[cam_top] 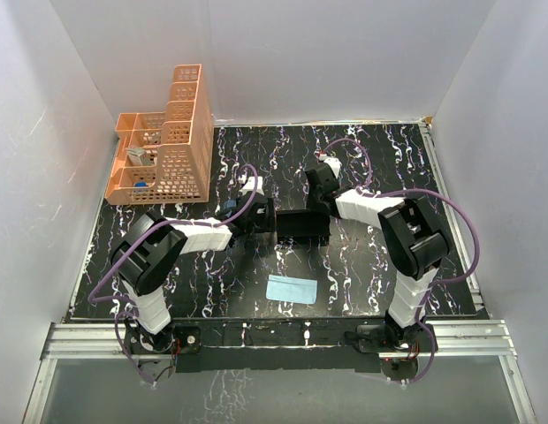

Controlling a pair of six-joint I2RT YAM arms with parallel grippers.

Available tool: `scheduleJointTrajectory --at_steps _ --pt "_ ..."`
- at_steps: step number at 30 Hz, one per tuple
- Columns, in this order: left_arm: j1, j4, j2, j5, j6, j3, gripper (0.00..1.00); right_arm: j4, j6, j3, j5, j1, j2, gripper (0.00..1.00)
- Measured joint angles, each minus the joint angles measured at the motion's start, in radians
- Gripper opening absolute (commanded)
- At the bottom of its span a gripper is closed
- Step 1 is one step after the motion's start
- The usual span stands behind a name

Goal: Organize the sunglasses
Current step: Adjust the sunglasses case at the center of the board, then pick up the glasses cleaning cloth from the center of the board.

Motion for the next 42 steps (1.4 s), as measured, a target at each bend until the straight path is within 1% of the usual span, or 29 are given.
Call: scheduleJointTrajectory --at_steps 15,18,22,26,31,36,42 --pt "0.0 -0.014 0.0 -0.003 0.009 0.002 0.57 0.004 0.003 -0.031 0.011 0.013 -0.035 0.0" --pt "0.0 -0.041 -0.013 -0.014 0.019 0.003 0.58 -0.005 0.0 -0.044 0.031 0.018 -0.076 0.05" --pt "0.0 -0.1 -0.079 -0.032 0.037 0.004 0.58 -0.009 -0.004 -0.06 0.05 0.027 -0.199 0.07" --pt "0.0 -0.162 -0.182 -0.035 0.049 0.01 0.58 -0.002 -0.001 -0.095 0.056 0.045 -0.372 0.08" --pt "0.0 -0.243 -0.33 0.022 0.051 0.007 0.57 -0.016 0.025 -0.19 0.052 0.092 -0.571 0.09" --pt "-0.025 -0.298 -0.44 0.082 0.024 -0.048 0.57 -0.077 0.08 -0.337 0.053 0.175 -0.699 0.11" --pt "-0.12 -0.403 -0.464 0.103 -0.012 -0.077 0.56 -0.193 0.17 -0.45 0.081 0.312 -0.842 0.12"
